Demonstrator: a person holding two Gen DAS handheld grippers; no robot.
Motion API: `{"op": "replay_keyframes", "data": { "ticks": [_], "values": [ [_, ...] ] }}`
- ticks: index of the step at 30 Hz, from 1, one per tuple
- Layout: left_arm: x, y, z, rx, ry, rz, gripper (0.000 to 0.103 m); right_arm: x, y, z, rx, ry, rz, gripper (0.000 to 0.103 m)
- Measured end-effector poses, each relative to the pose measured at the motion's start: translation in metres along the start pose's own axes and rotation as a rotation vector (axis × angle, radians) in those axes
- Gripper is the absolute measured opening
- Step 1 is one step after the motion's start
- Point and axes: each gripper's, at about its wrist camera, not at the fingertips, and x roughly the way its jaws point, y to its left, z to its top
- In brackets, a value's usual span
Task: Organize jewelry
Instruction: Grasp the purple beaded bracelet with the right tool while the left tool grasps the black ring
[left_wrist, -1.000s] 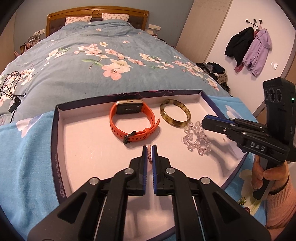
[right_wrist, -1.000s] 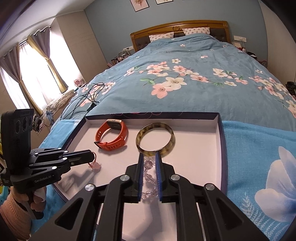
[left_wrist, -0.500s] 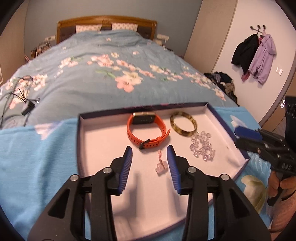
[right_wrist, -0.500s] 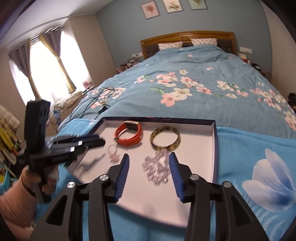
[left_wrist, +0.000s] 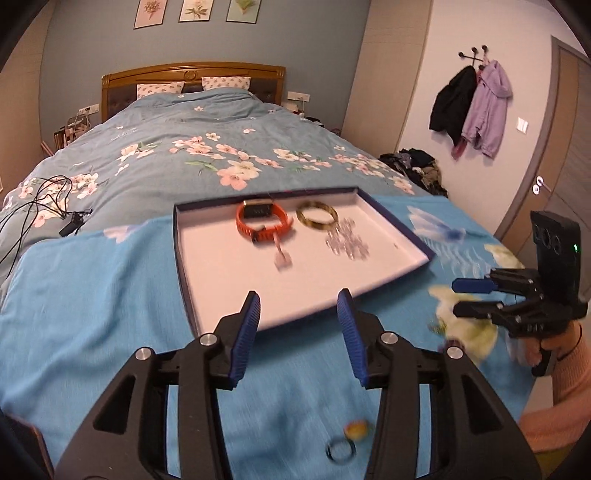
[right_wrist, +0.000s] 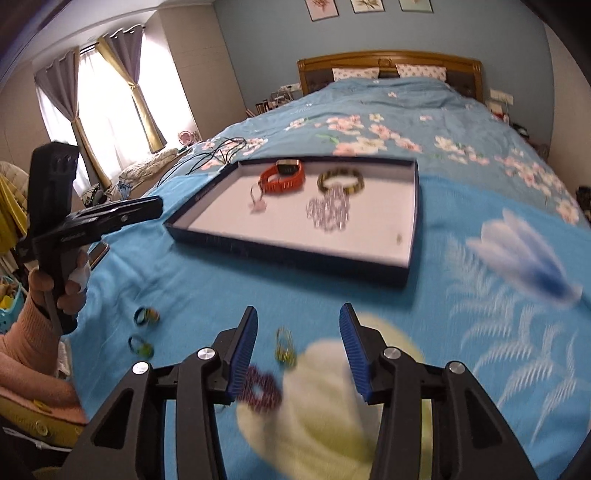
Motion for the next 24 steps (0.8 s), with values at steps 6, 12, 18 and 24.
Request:
{"op": "replay_keyframes", "data": {
  "ticks": [6, 12, 18, 24],
  "values": [
    [-0.018, -0.02, -0.04, 0.011, 0.029, -0.054, 0.043, 0.001, 0.007, -0.025, 0.013, 0.046, 0.012, 0.044],
    [-0.026, -0.048, -0.072, 0.054, 0.076, -0.123, 0.043, 0.003, 0.012, -0.032, 0.015, 0.054, 0.021, 0.042],
    [-0.026, -0.068, -0.087, 0.109, 0.113, -0.134, 0.043, 0.007, 0.019, -0.032, -0.004, 0.056, 0.01, 0.037],
    [-0.031, -0.058, -0.087, 0.094, 0.1, -0.085, 0.044, 0.008, 0.022, -0.034, -0.008, 0.053, -0.006, 0.028]
  ]
}}
